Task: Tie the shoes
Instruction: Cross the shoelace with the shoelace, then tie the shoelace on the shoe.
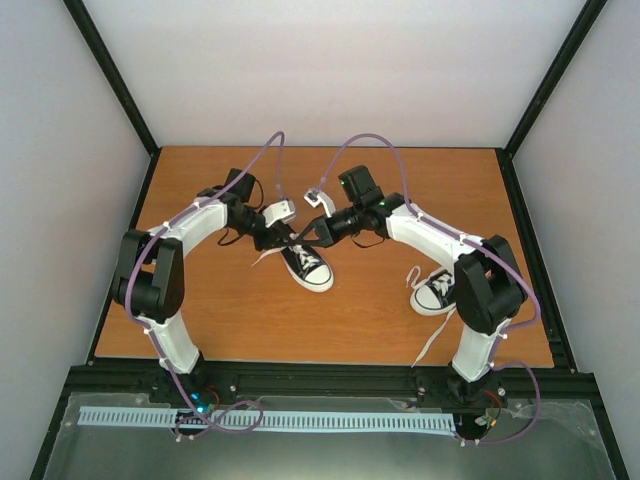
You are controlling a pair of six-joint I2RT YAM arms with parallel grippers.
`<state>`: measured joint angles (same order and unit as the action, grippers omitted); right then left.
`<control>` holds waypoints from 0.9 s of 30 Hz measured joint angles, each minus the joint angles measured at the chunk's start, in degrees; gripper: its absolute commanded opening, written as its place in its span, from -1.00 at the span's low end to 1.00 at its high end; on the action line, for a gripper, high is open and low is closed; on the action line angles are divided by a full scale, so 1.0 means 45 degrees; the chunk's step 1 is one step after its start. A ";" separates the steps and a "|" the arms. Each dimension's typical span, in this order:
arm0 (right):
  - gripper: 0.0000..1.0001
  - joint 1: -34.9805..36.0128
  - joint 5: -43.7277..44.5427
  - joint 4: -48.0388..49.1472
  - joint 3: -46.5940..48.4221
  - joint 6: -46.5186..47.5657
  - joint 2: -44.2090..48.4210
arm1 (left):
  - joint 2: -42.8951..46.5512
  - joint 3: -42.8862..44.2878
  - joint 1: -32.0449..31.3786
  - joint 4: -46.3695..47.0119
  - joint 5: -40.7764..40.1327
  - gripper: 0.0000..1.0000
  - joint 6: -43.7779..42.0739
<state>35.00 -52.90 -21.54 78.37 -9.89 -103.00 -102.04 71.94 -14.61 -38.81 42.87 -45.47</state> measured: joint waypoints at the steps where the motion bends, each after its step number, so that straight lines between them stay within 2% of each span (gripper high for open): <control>1: -0.94 0.0010 0.0170 -0.0432 0.0136 0.0097 0.0000 | 0.0000 0.0010 0.0010 -0.0112 -0.0146 0.07 -0.0126; 5: -0.94 0.0078 0.1598 -0.1695 0.0670 0.0544 0.0000 | 0.0005 0.0160 0.0165 -0.1166 -0.0457 0.49 -0.0787; 8: -0.94 0.0083 0.2249 -0.2273 0.0743 0.0879 0.0000 | 0.0209 0.0267 0.0223 -0.1851 -0.0811 0.60 -0.1399; 12: -0.94 0.0083 0.2739 -0.2924 0.0806 0.1258 -0.0063 | 0.0510 0.0277 0.0238 -0.2108 -0.2181 0.62 -0.1807; 20: -0.94 0.0083 0.4415 -0.4541 0.1792 0.2084 -0.0272 | -0.0461 -0.1001 0.0248 -0.0296 -0.5620 0.60 -0.1656; 22: -0.95 0.0083 0.4867 -0.4998 0.2055 0.2317 -0.0296 | -0.0646 -0.1229 0.0248 0.0053 -0.6125 0.52 -0.1559; 24: -0.94 0.0083 0.5168 -0.5396 0.2317 0.2487 -0.0301 | -0.0792 -0.1239 0.0248 0.0350 -0.6343 0.26 -0.1452; 25: -0.94 0.0083 0.5231 -0.5503 0.2404 0.2560 -0.0301 | -0.0865 -0.1239 0.0248 0.0505 -0.6411 0.00 -0.1418; 27: -0.94 0.0083 0.5294 -0.5683 0.2565 0.2730 -0.0301 | -0.1015 -0.1239 0.0248 0.0665 -0.6455 -0.69 -0.1287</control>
<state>35.38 -29.08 -47.11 89.91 2.39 -104.36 -106.61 66.37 -13.50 -35.81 13.82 -51.27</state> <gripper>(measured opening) 0.030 0.563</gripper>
